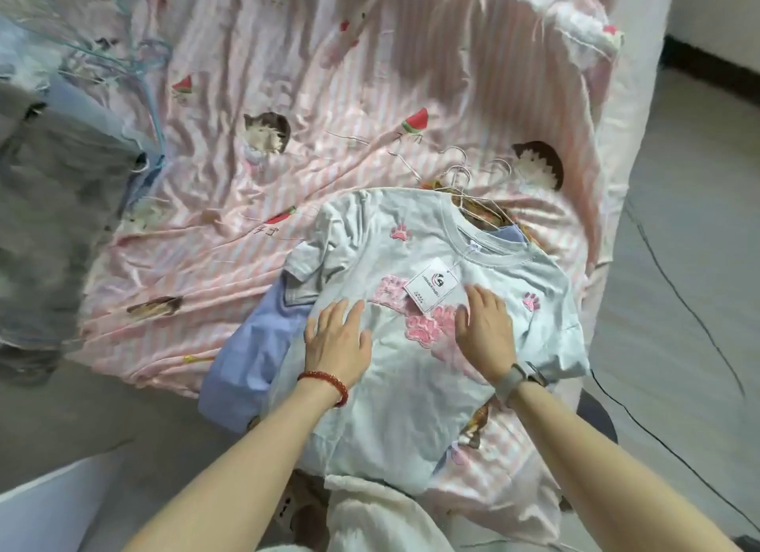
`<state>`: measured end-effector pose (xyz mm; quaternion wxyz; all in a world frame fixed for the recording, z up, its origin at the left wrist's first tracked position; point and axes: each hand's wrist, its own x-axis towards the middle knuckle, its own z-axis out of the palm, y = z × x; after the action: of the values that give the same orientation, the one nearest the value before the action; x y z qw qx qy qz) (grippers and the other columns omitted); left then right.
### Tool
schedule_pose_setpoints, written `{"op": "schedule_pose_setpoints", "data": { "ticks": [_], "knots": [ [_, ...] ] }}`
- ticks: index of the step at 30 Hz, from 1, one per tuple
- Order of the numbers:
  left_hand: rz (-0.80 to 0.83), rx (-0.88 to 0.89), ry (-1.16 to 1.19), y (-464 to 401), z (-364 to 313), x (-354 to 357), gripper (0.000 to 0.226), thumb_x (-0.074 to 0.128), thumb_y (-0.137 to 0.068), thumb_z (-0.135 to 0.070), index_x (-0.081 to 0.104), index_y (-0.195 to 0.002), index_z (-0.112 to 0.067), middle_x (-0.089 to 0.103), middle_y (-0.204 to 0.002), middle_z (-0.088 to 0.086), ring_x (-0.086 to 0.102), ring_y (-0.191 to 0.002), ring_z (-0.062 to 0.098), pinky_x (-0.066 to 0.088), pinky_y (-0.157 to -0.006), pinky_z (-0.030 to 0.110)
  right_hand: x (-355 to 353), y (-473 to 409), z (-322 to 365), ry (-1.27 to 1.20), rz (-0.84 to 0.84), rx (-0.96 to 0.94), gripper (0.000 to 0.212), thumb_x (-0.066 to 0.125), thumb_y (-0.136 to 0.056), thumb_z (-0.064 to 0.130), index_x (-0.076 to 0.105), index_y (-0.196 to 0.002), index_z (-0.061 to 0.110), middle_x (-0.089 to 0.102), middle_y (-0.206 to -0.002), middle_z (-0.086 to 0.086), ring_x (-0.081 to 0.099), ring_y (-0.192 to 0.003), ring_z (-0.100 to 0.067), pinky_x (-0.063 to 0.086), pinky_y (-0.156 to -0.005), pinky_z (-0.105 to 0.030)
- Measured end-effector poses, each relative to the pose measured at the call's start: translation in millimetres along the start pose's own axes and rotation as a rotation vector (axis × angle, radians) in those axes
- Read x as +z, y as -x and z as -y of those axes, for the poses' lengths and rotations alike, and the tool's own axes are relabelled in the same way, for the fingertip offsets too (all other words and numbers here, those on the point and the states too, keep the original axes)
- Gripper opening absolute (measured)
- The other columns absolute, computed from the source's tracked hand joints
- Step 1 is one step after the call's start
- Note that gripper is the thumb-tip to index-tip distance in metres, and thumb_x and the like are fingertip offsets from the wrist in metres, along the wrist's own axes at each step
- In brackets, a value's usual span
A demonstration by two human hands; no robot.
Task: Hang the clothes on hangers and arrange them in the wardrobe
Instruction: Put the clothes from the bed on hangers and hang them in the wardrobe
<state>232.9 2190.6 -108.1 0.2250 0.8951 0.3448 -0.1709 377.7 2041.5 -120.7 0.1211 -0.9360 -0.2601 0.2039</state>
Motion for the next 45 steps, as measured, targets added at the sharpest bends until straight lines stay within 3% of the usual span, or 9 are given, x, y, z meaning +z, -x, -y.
{"op": "schedule_pose_setpoints", "data": {
  "ticks": [10, 17, 22, 25, 29, 32, 35, 39, 45],
  "knots": [
    [0.446, 0.081, -0.231, -62, -23, 73, 0.069, 0.034, -0.093, -0.042, -0.013, -0.144, -0.034, -0.022, -0.153, -0.005, -0.018, -0.141, 0.021, -0.002, -0.112, 0.050, 6, -105, -119, -0.119, -0.013, 0.387, 0.058, 0.036, -0.091, 0.016, 0.015, -0.144, 0.008, 0.015, -0.153, -0.009, 0.014, -0.141, -0.026, 0.009, -0.113, -0.054],
    [0.509, 0.098, -0.254, -73, -18, 68, 0.066, 0.036, -0.094, -0.039, -0.005, -0.145, -0.035, -0.013, -0.155, -0.008, -0.009, -0.142, 0.019, 0.004, -0.113, 0.046, -1, -131, -136, -0.058, -0.039, 0.388, 0.036, 0.036, -0.091, 0.023, 0.052, -0.118, 0.007, 0.049, -0.121, -0.023, 0.043, -0.115, -0.037, 0.031, -0.100, -0.049],
    [0.032, 0.218, -0.070, -83, -46, 40, 0.046, 0.050, -0.088, -0.021, 0.042, -0.133, -0.017, 0.040, -0.137, 0.012, 0.037, -0.126, 0.031, 0.031, -0.100, 0.043, -6, -96, -127, -0.144, -0.259, 0.339, 0.032, 0.047, -0.091, 0.032, 0.060, -0.086, 0.003, 0.059, -0.093, -0.022, 0.053, -0.093, -0.037, 0.038, -0.082, -0.045],
    [-0.307, 0.353, -0.037, -103, -73, 12, 0.055, 0.051, -0.083, -0.019, 0.040, -0.136, -0.010, 0.040, -0.140, 0.018, 0.036, -0.129, 0.037, 0.028, -0.105, 0.049, -10, -63, -119, -0.156, -0.347, 0.218, 0.031, 0.050, -0.092, 0.027, 0.061, -0.079, 0.002, 0.058, -0.083, -0.021, 0.054, -0.081, -0.037, 0.038, -0.075, -0.047],
    [-0.267, 0.424, -0.118, -130, -98, -24, 0.051, 0.039, -0.095, -0.030, 0.027, -0.143, -0.019, 0.028, -0.150, 0.005, 0.017, -0.140, 0.028, 0.000, -0.111, 0.052, -22, -38, -106, -0.111, -0.442, 0.085, 0.039, 0.040, -0.089, 0.032, 0.062, -0.072, 0.005, 0.058, -0.074, -0.018, 0.056, -0.071, -0.035, 0.034, -0.070, -0.042],
    [-0.162, 0.504, -0.057, -130, -97, -41, 0.031, 0.039, -0.098, -0.024, 0.058, -0.117, -0.010, 0.062, -0.116, 0.011, 0.053, -0.114, 0.028, 0.024, -0.104, 0.047, -34, -30, -98, -0.108, -0.474, 0.101, 0.041, 0.037, -0.088, 0.035, 0.061, -0.071, 0.006, 0.059, -0.073, -0.015, 0.057, -0.070, -0.034, 0.026, -0.067, -0.037],
    [-0.193, 0.516, 0.089, -104, -83, -57, 0.023, 0.046, -0.095, -0.020, 0.063, -0.091, -0.004, 0.066, -0.089, 0.015, 0.062, -0.086, 0.033, 0.047, -0.070, 0.044, -41, -27, -84, -0.145, -0.438, 0.124, 0.034, 0.048, -0.088, 0.033, 0.062, -0.077, 0.005, 0.058, -0.078, -0.017, 0.057, -0.078, -0.036, 0.035, -0.071, -0.042],
    [-0.401, 0.443, 0.154, -57, -39, -77, 0.021, 0.052, -0.087, -0.018, 0.066, -0.080, -0.004, 0.068, -0.076, 0.013, 0.065, -0.065, 0.031, 0.051, -0.050, 0.037, -41, -20, -42, -0.190, -0.426, 0.022, 0.031, 0.055, -0.085, 0.037, 0.065, -0.092, 0.009, 0.060, -0.085, -0.013, 0.057, -0.085, -0.033, 0.037, -0.081, -0.046],
    [-0.649, 0.104, 0.150, 25, 87, -116, 0.019, 0.051, -0.085, -0.016, 0.065, -0.079, -0.004, 0.067, -0.072, 0.013, 0.062, -0.060, 0.033, 0.043, -0.050, 0.031, -29, -2, 70, -0.185, -0.260, -0.294, 0.052, 0.038, -0.082, 0.053, 0.061, -0.106, 0.013, 0.062, -0.091, -0.006, 0.057, -0.091, -0.029, 0.031, -0.085, -0.038]
  ]
}}
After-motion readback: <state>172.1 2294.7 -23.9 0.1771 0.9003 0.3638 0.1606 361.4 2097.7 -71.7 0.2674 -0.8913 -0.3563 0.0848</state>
